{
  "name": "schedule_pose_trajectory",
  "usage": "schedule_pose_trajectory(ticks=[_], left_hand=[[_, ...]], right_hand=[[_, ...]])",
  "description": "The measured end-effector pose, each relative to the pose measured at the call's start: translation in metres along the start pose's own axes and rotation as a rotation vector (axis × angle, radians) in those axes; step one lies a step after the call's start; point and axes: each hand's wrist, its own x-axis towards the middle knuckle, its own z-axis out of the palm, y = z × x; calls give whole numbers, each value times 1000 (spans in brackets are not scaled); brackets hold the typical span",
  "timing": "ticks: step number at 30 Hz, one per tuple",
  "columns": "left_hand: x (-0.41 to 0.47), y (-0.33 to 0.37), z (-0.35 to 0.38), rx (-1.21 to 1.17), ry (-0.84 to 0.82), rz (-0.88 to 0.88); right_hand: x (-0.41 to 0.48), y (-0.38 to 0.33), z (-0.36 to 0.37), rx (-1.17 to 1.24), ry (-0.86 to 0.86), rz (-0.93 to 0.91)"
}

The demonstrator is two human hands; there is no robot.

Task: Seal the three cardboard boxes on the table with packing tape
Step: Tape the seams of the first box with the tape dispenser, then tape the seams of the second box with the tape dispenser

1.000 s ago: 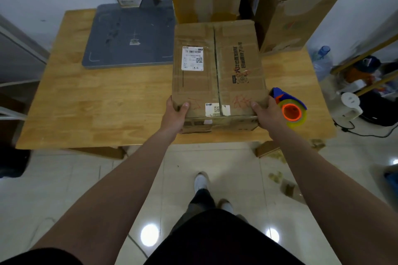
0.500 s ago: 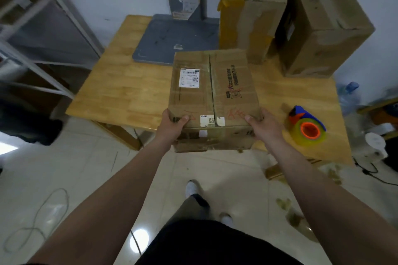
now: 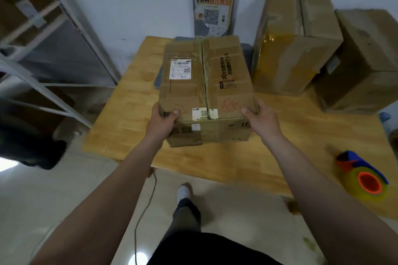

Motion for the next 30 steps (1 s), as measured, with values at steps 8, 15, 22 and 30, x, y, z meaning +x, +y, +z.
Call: schedule_pose_trajectory(ticks=[8,15,22,30], left_hand=[[138,37,-58,141,-44,38],[233,63,-61,308,-143,50],[305,89,-40,339,-143,96],[355,113,-21,383,-163,75]], right_hand=[[79,-49,111,-187,-39,59],[139,-83,163,-162,-56,215],[217,-106,181,-230,-55,264],[278,-118,177,-221,-74,252]])
